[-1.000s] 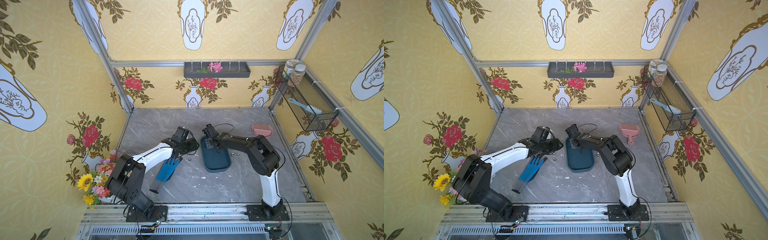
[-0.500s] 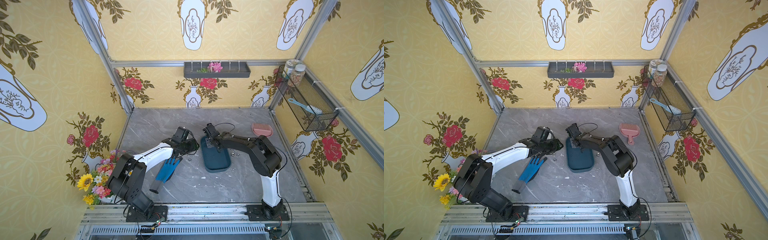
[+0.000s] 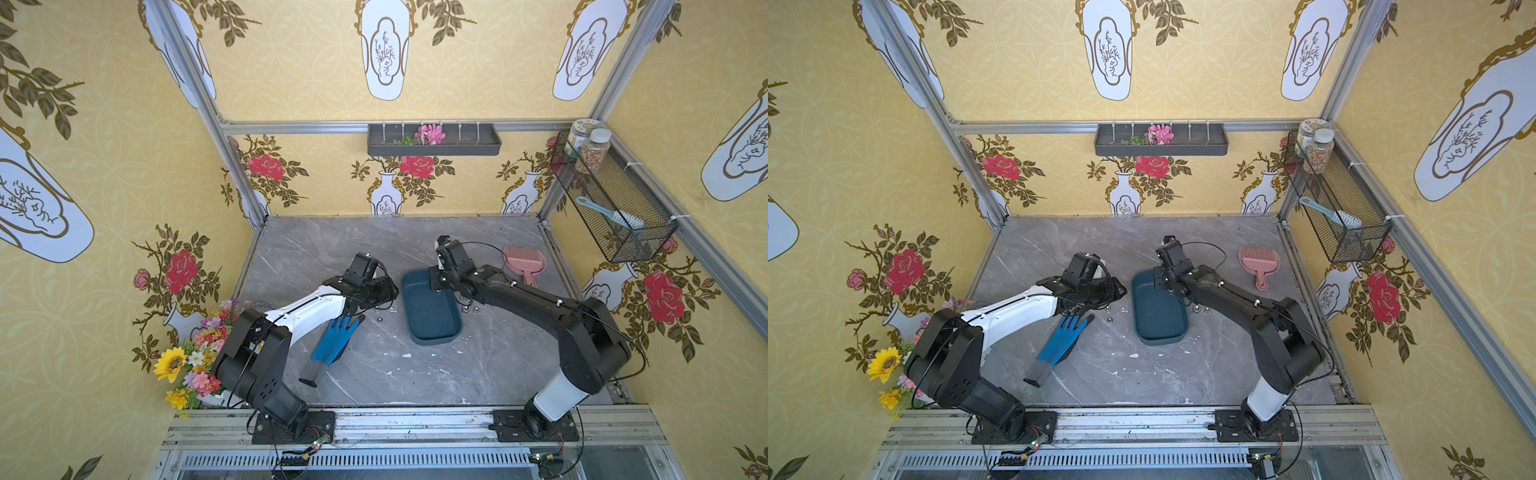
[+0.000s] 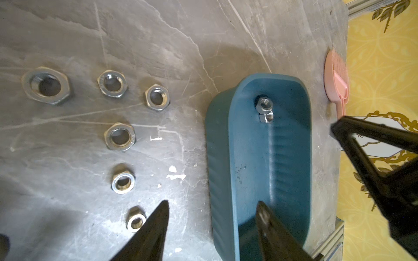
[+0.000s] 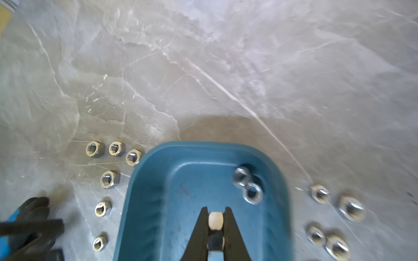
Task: Take out the wing nut from the storage box
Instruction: Pick up the nut from the storage box, then place the nut at the center of the board.
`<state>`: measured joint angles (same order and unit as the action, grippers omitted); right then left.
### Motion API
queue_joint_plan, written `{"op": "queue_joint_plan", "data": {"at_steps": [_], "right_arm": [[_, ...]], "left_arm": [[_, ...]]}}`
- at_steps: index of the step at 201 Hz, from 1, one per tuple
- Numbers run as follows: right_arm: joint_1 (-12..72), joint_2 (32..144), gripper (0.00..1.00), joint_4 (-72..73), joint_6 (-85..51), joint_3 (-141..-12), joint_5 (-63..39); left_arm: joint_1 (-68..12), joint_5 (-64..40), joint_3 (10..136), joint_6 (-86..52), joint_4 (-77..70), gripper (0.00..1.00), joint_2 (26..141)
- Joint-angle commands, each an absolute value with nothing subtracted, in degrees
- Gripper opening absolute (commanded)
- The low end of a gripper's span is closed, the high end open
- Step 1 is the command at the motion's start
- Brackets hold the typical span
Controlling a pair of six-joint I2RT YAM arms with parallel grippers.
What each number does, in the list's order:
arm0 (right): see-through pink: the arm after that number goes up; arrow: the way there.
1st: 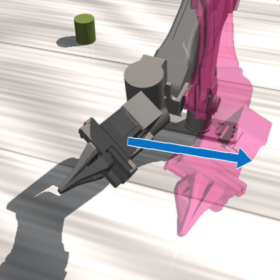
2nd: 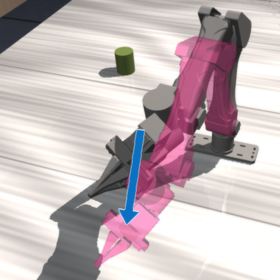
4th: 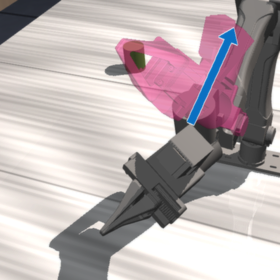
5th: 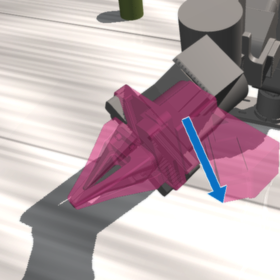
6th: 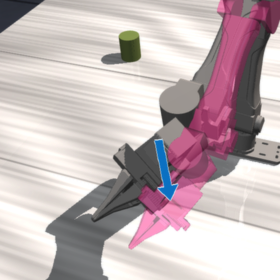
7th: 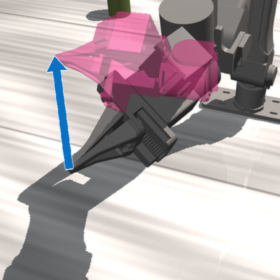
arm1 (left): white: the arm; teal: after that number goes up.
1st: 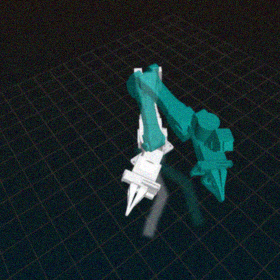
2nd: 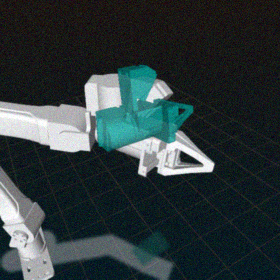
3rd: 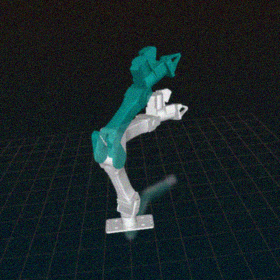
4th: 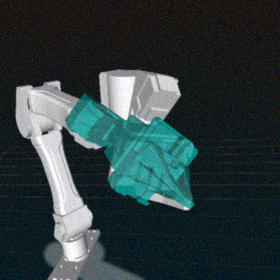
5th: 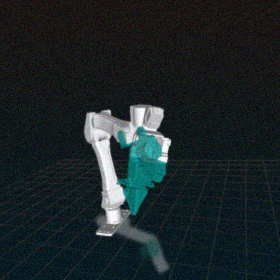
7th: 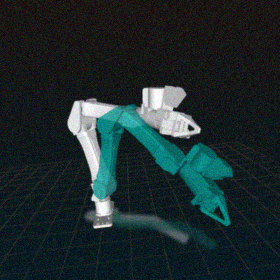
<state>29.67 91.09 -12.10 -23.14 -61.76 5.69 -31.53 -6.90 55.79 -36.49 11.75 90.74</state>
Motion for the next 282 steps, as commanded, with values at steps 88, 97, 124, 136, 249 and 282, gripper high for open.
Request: {"op": "queue_joint_plan", "data": {"at_steps": [88, 97, 124, 136, 249, 282], "right_arm": [[11.02, 80.72, 0.08, -0.24, -37.53, -38.46, -1.53], [10.79, 82.14, 0.08, 1.89, -37.53, -38.16, -1.82], [10.55, 86.93, 0.08, 7.52, -37.82, -38.15, -3.99], [10.3, 88.31, 0.09, 9.05, -38.54, -37.84, -3.64], [9.05, 90.56, 0.26, 7.84, -43.82, -34.87, -0.8], [8.97, 87.81, 0.37, 4.6, -44.43, -34.11, 2.02]], "left_arm": [[-31.55, -8.5, 55.33, -36.27, 10.37, 0.63, 90.35], [-31.54, -8.53, 55.27, -36.26, 10.37, 0.63, 90.35], [-31.55, -8.53, 55.42, -36.37, 10.45, 0.63, 90.69], [-31.55, -8.53, 55.46, -36.35, 10.56, 0.63, 90.7], [-31.53, -8.44, 55.37, -36.24, 10.63, 0.63, 90.71], [-31.62, -8.37, 55.57, -36.21, 10.72, 0.63, 90.77]]}}
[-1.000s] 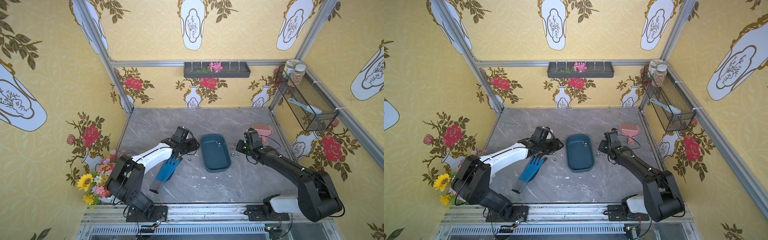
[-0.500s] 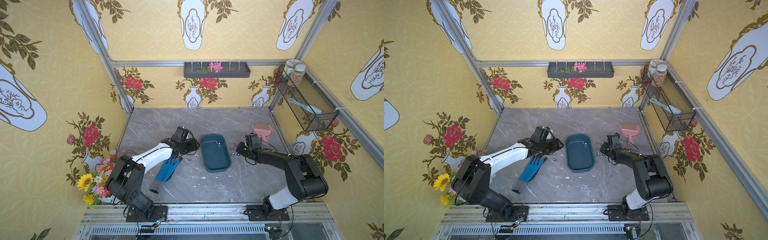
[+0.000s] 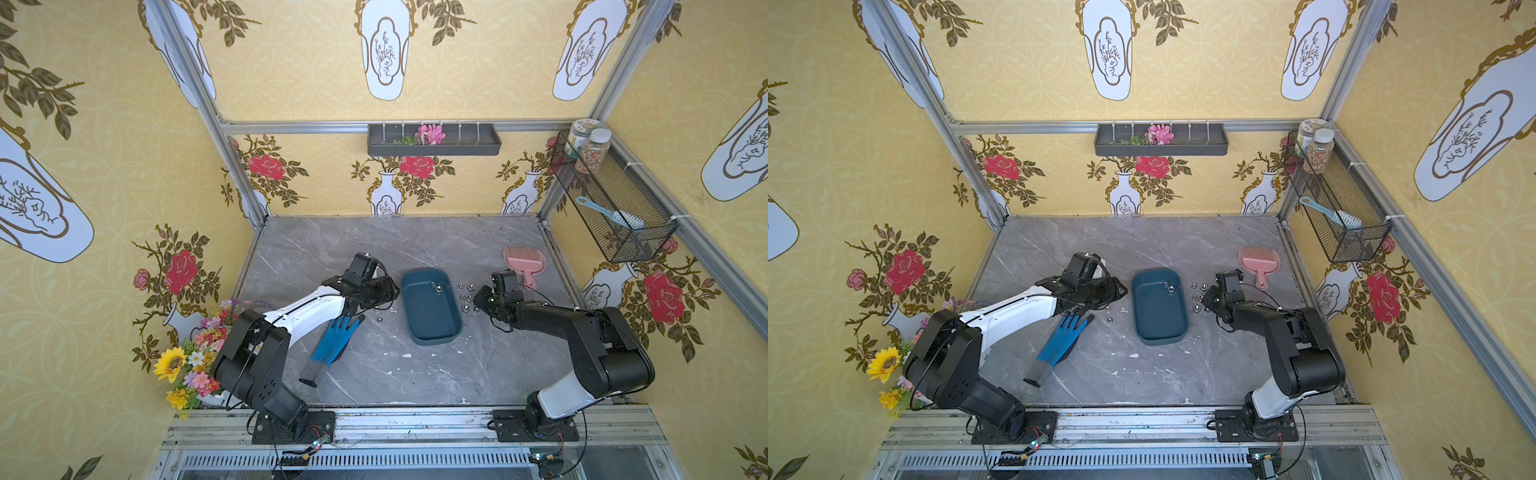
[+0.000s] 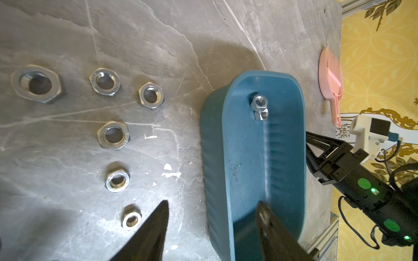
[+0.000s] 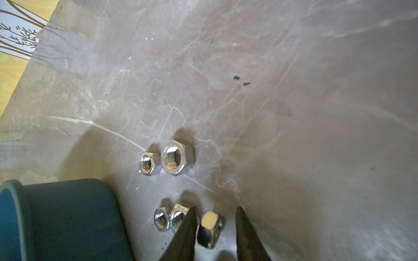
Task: Take out the wing nut from the storage box
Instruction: Place the nut at the center of the board.
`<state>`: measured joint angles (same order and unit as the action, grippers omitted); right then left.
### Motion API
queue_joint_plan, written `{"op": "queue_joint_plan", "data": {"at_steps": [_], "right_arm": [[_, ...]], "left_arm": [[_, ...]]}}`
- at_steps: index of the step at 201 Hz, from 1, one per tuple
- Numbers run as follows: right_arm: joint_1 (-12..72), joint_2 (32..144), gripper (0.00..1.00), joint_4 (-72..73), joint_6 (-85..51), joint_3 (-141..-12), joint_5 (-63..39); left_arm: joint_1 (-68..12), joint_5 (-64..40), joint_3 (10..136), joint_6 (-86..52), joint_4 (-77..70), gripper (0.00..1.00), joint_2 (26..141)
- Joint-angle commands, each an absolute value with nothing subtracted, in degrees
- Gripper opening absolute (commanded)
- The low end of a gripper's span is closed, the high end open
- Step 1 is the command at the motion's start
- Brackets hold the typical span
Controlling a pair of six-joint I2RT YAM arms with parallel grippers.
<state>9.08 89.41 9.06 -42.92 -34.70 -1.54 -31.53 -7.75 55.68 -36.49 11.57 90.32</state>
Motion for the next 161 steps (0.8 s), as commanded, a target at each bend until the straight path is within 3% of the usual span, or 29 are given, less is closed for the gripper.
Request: {"op": "queue_joint_plan", "data": {"at_steps": [1, 76, 117, 161], "right_arm": [[8.96, 87.63, 0.37, 4.42, -44.44, -34.15, 2.11], [8.88, 84.21, 0.38, 0.38, -43.88, -34.6, 3.8], [9.61, 79.96, 0.53, 1.04, -41.9, -34.12, 4.33], [10.49, 77.43, 0.55, 1.06, -40.09, -34.56, 5.17]], "left_arm": [[-31.63, -8.36, 55.56, -36.21, 10.77, 0.63, 90.74], [-31.57, -8.7, 56.0, -36.21, 11.07, 0.63, 90.71], [-33.29, -9.53, 59.55, -35.94, 10.72, 0.69, 91.76], [-38.91, -4.38, 69.7, -32.4, 13.15, 0.7, 99.18]]}}
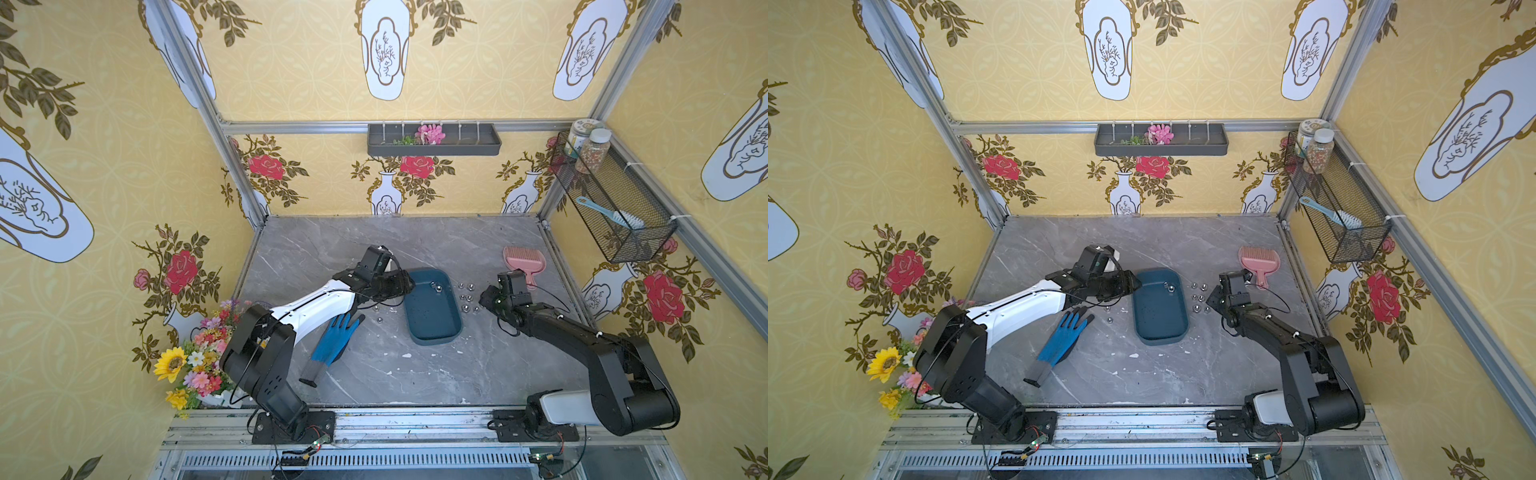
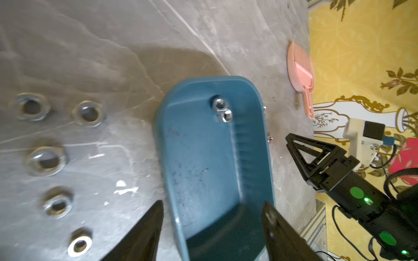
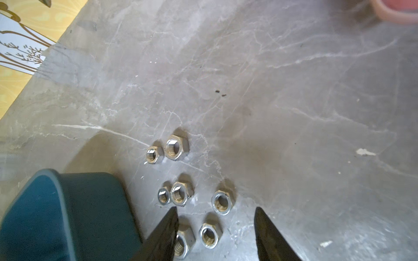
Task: Take out the wing nut from the storage box
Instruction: Place the nut at the center of the board, then pick up the nut from the storage box.
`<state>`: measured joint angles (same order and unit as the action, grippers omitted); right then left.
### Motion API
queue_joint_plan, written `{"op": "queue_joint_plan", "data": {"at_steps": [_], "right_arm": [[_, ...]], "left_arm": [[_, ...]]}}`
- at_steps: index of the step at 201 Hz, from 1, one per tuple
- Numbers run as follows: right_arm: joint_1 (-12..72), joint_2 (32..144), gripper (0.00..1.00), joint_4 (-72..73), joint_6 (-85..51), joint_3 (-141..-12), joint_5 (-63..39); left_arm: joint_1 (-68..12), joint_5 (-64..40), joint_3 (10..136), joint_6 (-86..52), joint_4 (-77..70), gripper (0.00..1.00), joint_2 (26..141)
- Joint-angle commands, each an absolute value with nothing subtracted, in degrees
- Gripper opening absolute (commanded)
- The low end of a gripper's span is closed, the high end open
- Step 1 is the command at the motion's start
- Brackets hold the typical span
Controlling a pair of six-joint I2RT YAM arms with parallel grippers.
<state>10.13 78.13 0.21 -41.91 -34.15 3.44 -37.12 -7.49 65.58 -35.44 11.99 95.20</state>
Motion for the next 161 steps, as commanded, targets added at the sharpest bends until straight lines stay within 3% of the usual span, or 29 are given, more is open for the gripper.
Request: {"op": "queue_joint_plan", "data": {"at_steps": [1, 114, 161], "right_arm": [[10.52, 77.34, 0.55, 1.01, -40.08, -34.55, 5.22], [10.73, 75.6, 0.55, 1.4, -39.89, -33.67, 5.61], [10.79, 75.35, 0.55, 1.67, -39.93, -33.4, 5.22]], "left_arm": [[-39.06, -4.25, 69.96, -32.28, 13.26, 0.7, 99.42], [-44.65, 7.13, 88.99, -24.36, 20.32, 0.61, 121.66], [-44.58, 5.43, 93.47, -23.87, 19.32, 0.61, 126.26]]}}
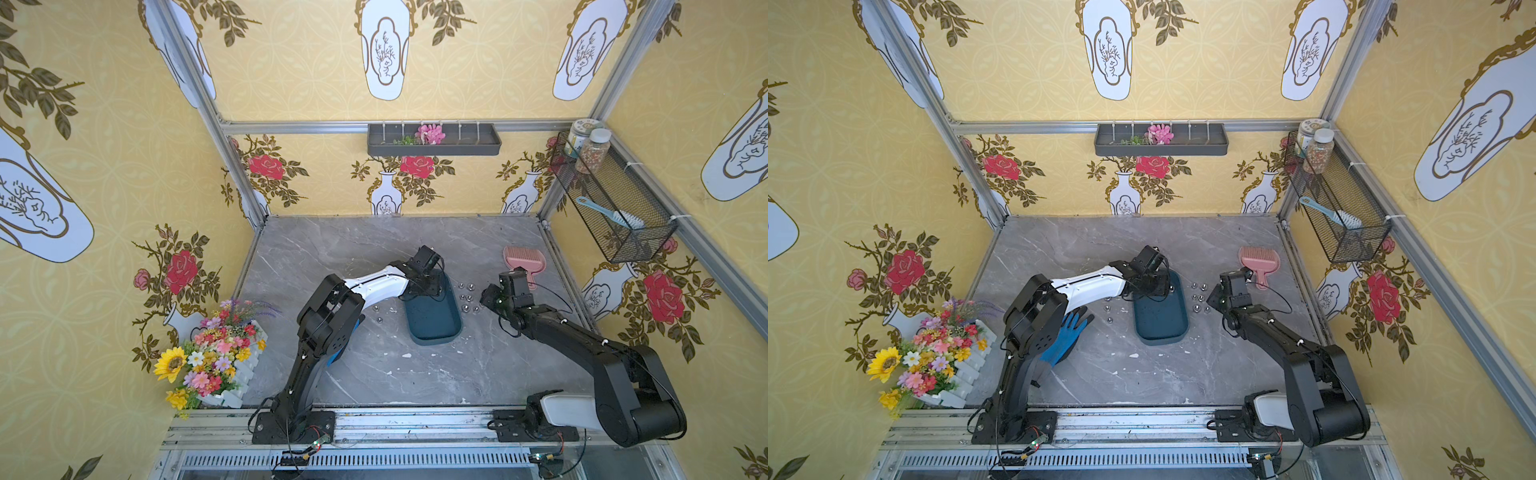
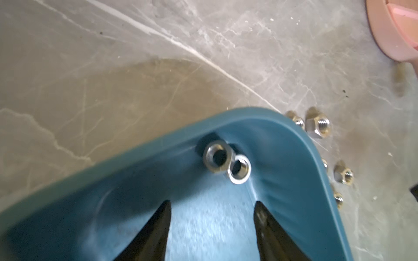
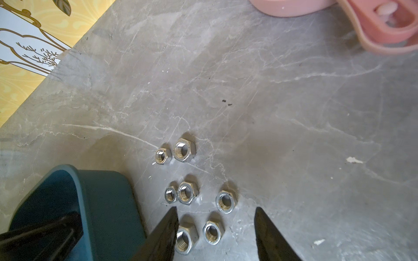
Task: Take out the wing nut from the storage box
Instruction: Pick up the nut from the storage box.
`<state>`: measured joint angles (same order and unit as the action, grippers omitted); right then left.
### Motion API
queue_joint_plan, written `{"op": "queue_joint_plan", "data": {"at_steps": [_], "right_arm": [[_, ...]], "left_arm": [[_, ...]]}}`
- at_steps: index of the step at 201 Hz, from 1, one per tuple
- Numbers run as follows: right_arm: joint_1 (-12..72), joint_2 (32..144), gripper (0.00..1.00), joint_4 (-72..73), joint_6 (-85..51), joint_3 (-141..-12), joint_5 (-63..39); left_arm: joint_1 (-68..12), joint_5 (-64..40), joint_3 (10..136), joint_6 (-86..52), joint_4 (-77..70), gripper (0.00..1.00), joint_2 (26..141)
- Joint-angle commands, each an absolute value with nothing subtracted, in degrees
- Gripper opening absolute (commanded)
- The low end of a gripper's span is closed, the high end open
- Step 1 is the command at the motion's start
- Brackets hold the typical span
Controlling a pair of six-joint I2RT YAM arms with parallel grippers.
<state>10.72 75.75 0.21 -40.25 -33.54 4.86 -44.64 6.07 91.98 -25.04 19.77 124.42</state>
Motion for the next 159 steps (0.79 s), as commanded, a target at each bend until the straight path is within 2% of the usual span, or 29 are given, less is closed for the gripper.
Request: {"op": "queue_joint_plan", "data": {"at_steps": [1, 28, 63, 118, 159], "right_arm": [[10.76, 75.33, 0.55, 1.67, -39.96, -33.36, 5.24], [10.81, 74.97, 0.55, 1.85, -39.91, -33.15, 4.97], [10.81, 74.52, 0.55, 1.93, -39.93, -33.04, 4.97], [10.81, 74.63, 0.55, 2.1, -39.99, -32.96, 4.75], [10.81, 74.61, 0.55, 1.93, -40.03, -33.05, 4.98]], "left_arm": [[-44.57, 5.44, 93.58, -23.93, 19.33, 0.61, 126.37], [-44.05, 4.88, 96.44, -24.19, 20.38, 0.61, 128.92], [-42.89, 3.55, 97.38, -24.96, 20.26, 0.54, 130.34], [-42.8, 1.58, 98.2, -24.39, 20.74, 0.51, 131.62], [-42.89, 4.66, 96.14, -24.01, 21.79, 0.43, 130.87]]}}
